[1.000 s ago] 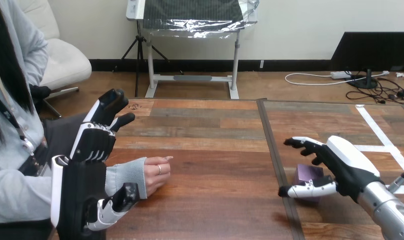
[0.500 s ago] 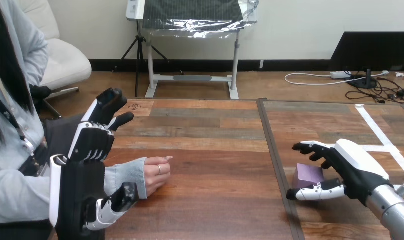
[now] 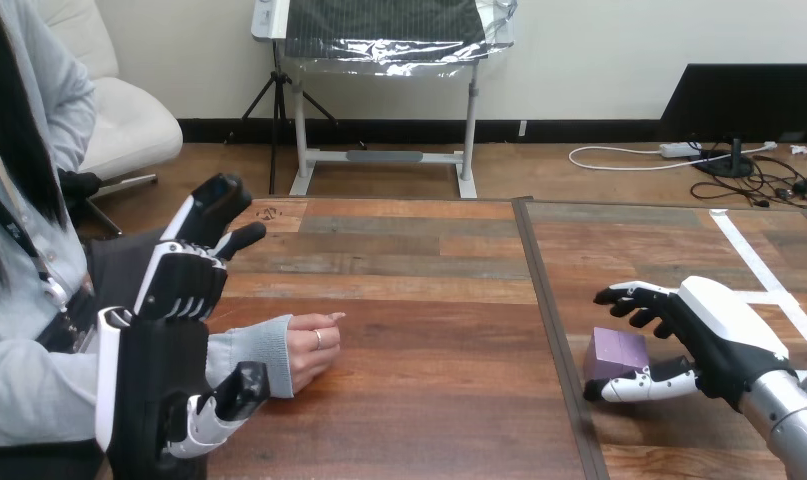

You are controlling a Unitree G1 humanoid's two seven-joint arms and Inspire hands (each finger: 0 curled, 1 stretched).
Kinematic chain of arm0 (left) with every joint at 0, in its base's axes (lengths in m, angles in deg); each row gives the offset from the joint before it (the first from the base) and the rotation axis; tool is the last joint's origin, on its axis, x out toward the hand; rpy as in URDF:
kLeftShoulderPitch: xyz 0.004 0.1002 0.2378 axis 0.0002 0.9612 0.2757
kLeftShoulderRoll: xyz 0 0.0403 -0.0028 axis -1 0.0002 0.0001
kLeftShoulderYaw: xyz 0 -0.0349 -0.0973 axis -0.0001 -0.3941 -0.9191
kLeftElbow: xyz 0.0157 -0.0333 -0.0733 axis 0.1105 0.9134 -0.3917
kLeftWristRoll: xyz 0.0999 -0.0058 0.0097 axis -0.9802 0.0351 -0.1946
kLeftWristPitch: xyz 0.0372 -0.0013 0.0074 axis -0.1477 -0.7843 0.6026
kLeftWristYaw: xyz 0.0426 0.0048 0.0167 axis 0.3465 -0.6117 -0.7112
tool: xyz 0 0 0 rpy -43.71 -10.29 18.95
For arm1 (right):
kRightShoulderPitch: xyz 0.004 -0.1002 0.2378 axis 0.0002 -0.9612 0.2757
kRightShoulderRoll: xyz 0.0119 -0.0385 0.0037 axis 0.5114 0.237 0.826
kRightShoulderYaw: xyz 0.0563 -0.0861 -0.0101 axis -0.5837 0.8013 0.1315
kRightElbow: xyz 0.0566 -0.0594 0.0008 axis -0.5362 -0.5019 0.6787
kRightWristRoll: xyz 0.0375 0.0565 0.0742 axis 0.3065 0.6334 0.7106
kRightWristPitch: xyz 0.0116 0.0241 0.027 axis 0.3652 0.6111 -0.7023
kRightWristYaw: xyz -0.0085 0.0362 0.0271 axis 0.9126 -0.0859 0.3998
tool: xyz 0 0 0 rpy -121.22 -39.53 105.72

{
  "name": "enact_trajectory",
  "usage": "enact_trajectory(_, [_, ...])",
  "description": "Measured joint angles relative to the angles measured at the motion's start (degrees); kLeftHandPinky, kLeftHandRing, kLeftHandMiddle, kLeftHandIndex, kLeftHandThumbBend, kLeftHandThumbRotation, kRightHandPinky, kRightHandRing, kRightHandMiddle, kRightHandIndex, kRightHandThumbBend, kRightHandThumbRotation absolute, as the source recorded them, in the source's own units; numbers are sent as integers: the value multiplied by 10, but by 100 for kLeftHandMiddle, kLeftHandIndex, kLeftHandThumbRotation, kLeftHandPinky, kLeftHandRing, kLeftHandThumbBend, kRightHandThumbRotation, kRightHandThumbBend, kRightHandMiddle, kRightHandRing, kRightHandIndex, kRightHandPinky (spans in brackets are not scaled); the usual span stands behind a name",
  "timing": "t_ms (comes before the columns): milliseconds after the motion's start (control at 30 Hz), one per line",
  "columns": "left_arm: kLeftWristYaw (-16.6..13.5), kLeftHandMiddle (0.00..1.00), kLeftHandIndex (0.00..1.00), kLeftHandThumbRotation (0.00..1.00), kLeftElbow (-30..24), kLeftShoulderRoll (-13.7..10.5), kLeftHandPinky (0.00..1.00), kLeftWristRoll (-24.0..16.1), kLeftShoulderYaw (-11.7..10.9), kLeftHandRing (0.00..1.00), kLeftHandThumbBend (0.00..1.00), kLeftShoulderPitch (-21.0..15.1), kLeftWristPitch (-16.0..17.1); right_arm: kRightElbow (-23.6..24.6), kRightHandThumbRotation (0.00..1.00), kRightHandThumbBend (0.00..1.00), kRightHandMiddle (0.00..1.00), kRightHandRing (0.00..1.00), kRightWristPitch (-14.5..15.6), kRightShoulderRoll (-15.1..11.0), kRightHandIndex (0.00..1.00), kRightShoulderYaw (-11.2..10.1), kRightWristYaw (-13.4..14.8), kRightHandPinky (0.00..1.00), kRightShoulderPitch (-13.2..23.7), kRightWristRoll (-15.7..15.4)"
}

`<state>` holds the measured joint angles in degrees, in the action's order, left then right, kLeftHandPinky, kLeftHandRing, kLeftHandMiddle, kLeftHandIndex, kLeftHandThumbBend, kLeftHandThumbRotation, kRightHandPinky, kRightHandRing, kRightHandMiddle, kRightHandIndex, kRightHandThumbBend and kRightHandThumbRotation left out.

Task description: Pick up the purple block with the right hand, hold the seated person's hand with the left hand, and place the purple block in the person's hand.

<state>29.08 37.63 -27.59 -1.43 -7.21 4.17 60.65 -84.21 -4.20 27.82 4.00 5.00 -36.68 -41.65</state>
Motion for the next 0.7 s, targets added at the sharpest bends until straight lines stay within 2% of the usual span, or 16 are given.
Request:
enact_trajectory(267, [5, 90, 87, 72, -11, -1, 81, 4, 0, 89, 100, 2, -2, -16, 26, 100, 66, 63, 15, 0, 69, 11, 30, 58, 0, -25])
enact_trajectory(400, [6, 89, 87, 71, -15, -3, 81, 7, 0, 89, 100, 3, -4, -28, 20, 96, 60, 56, 20, 1, 63, 19, 44, 52, 0, -33])
enact_trajectory(700, [6, 89, 86, 72, -29, -4, 81, 7, 0, 88, 100, 7, -18, -38, 14, 86, 47, 42, 49, 8, 52, 29, 107, 36, 1, -51])
